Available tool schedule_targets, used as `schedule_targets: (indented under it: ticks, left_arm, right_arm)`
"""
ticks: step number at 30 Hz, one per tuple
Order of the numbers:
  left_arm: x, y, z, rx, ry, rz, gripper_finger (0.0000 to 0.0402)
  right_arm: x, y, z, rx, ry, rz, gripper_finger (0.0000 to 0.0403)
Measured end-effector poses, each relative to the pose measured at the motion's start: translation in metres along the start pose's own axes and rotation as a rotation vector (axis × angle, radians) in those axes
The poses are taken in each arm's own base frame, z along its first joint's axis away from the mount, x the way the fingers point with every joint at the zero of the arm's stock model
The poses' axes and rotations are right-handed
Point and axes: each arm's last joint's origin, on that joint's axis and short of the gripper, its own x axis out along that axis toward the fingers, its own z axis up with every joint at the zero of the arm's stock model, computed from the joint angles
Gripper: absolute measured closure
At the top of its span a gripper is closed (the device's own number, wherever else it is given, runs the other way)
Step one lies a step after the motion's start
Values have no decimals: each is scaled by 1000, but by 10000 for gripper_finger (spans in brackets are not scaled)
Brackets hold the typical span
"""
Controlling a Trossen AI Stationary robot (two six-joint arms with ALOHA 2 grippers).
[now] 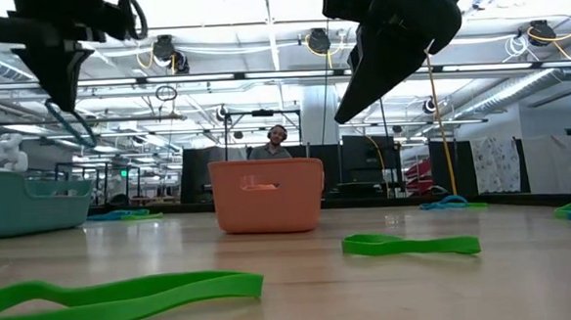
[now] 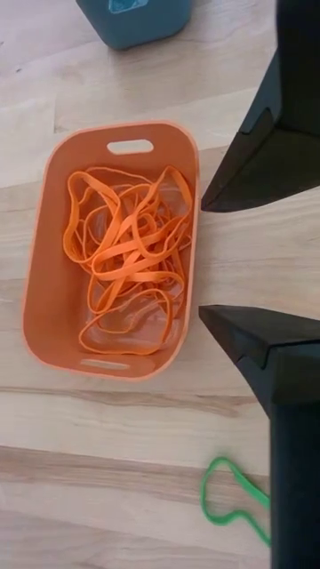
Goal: Sort rubber bands into baskets
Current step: Put the blue rubber band into the green bin
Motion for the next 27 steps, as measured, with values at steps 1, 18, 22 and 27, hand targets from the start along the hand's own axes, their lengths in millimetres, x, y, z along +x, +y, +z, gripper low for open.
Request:
schedule_targets:
  ticks: [1,18,22,27]
  left_arm:
    - [0,2,-3,-10,-1,-5,400]
    - [25,-6,-15,-25,60,-89,393]
    - [25,-7,-15,-25,79,-117,366]
    - [25,-8,-16,-26,100,-144,324]
  right_arm:
    - [0,0,0,0,0,0,230]
    - [0,0,0,18,0,0,230]
    - [0,0,0,18,0,0,230]
    - [0,0,0,18,0,0,230]
